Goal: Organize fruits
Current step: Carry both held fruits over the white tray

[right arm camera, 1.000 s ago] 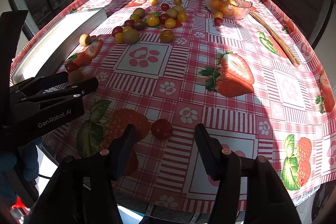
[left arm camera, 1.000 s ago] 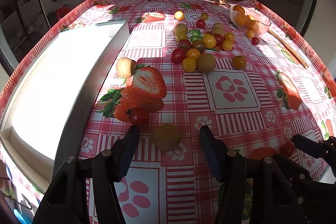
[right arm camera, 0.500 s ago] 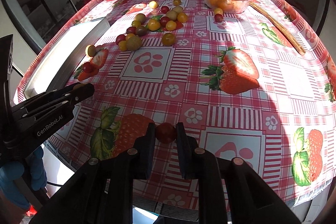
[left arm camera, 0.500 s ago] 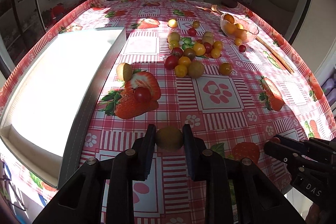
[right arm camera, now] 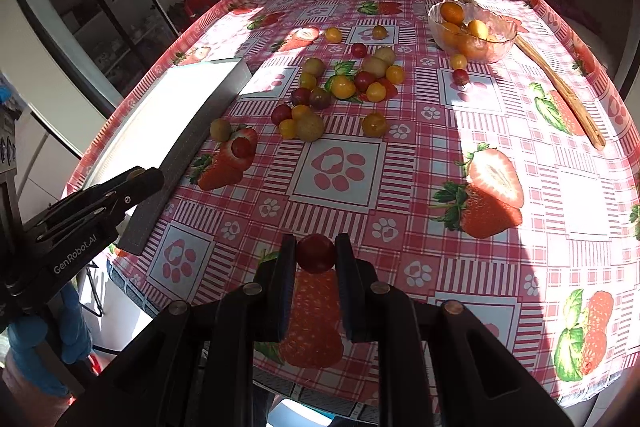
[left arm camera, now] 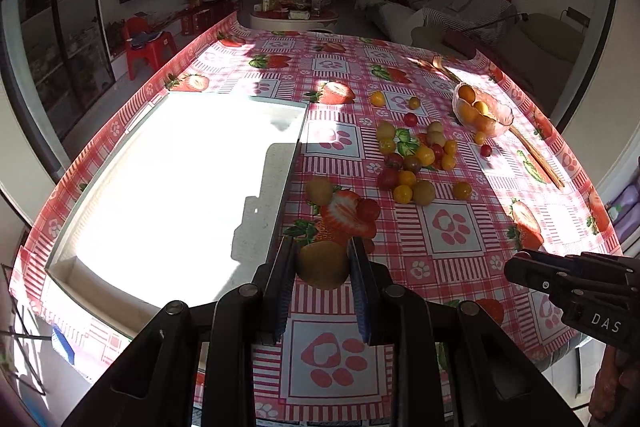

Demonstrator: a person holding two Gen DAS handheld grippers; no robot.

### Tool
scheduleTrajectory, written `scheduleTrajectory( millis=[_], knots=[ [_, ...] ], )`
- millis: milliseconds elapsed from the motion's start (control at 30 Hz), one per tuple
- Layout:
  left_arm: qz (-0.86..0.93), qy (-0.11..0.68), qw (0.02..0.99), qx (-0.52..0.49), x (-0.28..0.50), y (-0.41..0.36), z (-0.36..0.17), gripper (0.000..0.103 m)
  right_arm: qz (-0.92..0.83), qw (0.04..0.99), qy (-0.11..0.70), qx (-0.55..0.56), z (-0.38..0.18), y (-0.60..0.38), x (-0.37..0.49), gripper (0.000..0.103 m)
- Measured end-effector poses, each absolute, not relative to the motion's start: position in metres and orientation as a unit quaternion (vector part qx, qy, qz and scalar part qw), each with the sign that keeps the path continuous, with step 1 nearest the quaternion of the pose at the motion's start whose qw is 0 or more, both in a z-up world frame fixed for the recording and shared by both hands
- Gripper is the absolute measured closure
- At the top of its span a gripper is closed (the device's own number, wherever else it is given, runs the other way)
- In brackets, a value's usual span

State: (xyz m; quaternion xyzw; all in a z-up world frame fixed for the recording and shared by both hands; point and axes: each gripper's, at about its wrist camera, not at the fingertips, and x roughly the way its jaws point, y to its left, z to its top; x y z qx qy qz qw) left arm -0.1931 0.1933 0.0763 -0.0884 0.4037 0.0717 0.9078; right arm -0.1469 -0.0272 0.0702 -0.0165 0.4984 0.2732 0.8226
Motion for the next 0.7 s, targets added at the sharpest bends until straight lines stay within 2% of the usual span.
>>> scheduleTrajectory(
  millis=[433, 700],
  knots=[
    [0.168, 0.379, 0.906, -0.081, -0.196, 0.290, 0.096, 0.075, 0.362, 0.790, 0.490, -0.068, 0.105, 0.096, -0.105, 0.082],
    [0.203, 0.421, 0.880, -0.078, -0.169, 0.326, 0.061, 0.075, 0.400, 0.751, 0.517, -0.089, 0.091, 0.178, -0.072, 0.082]
  ],
)
